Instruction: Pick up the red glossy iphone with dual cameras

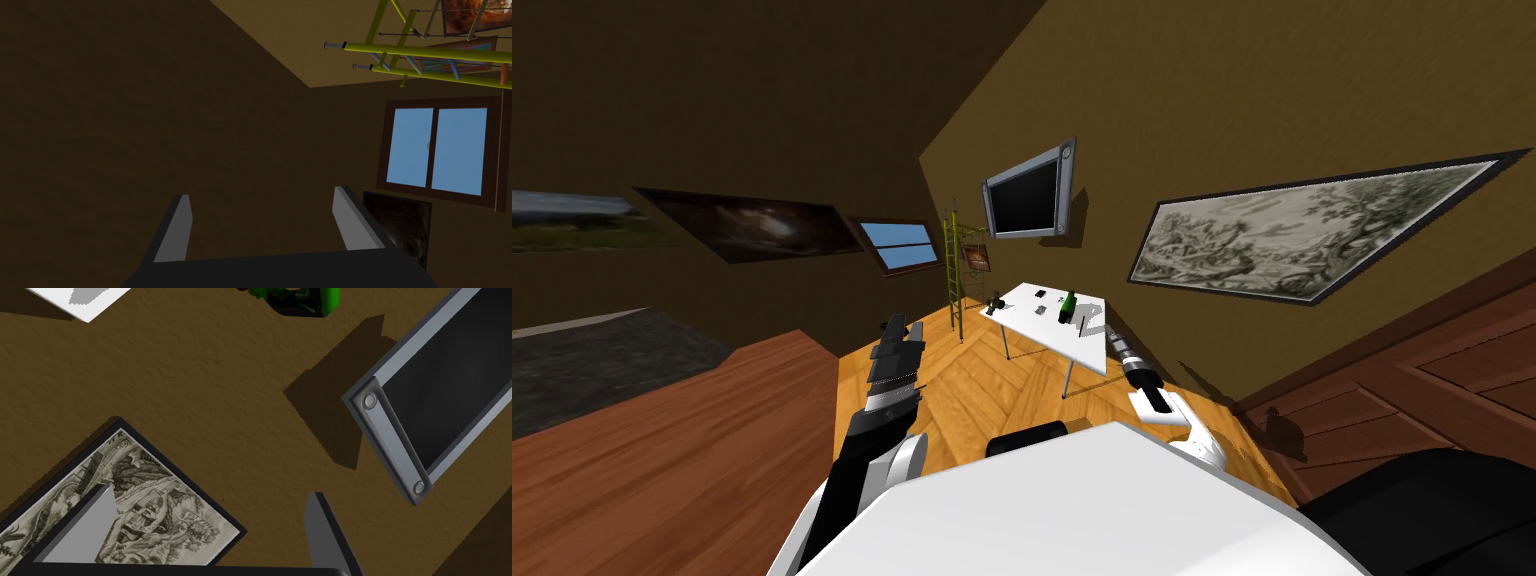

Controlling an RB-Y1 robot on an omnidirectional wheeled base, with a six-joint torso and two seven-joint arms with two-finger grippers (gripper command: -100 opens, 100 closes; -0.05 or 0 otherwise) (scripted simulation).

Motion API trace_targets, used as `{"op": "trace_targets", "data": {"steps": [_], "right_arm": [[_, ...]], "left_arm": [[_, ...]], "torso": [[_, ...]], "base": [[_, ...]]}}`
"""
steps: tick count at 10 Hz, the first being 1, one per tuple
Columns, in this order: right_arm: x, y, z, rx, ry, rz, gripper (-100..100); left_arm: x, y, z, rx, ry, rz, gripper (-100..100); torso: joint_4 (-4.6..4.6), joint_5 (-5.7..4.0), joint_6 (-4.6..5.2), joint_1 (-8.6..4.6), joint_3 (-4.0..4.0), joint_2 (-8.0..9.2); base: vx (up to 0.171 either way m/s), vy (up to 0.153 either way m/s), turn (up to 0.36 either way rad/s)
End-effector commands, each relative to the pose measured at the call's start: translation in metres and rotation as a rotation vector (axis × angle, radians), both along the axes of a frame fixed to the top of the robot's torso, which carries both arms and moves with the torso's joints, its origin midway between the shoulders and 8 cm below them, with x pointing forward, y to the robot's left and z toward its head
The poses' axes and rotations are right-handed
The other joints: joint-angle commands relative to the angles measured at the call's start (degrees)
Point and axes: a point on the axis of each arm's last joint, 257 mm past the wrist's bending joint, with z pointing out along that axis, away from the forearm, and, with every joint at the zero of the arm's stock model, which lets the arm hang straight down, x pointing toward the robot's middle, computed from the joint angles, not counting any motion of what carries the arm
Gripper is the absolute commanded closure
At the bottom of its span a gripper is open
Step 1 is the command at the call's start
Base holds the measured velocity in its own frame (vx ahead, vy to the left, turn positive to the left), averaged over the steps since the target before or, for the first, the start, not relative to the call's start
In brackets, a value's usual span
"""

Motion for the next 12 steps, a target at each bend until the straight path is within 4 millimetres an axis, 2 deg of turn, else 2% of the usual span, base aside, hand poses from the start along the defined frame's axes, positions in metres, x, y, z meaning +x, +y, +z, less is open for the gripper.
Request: {"op": "trace_targets", "data": {"steps": [1,3,4,6,9,12], "right_arm": [[-0.003,-0.016,-0.012,-0.032,0.04,-0.028,-100],[-0.008,-0.039,-0.029,-0.092,0.108,-0.071,-100],[-0.009,-0.039,-0.032,-0.089,0.114,-0.073,-100],[-0.014,-0.06,-0.048,-0.15,0.182,-0.111,-100],[-0.024,-0.089,-0.072,-0.235,0.287,-0.158,-100],[-0.033,-0.114,-0.087,-0.317,0.378,-0.193,-100]], "left_arm": [[0.0,0.0,0.0,0.0,0.0,0.0,0],[0.0,0.0,0.0,0.0,0.0,0.0,0],[0.0,0.0,0.0,0.0,0.0,0.0,0],[0.0,0.0,0.0,0.0,0.0,0.0,0],[0.0,0.0,0.0,0.0,0.0,0.0,0],[0.0,0.0,0.0,0.0,0.0,0.0,0]], "torso": [[0.0,0.0,0.0,0.0,0.0,0.0],[-0.03,0.05,0.0,0.3,-0.08,-0.14],[-0.05,0.07,0.0,0.35,-0.15,-0.28],[-0.03,0.01,0.0,0.05,-0.08,-0.13],[-0.1,0.05,-0.01,0.26,-0.25,-0.43],[-0.08,0.04,-0.01,0.13,-0.2,-0.34]], "base": [[0.081,0.121,-0.051],[0.124,0.192,-0.081],[0.105,0.119,-0.035],[0.107,0.115,-0.051],[0.17,0.17,-0.052],[0.142,0.138,-0.048]]}}
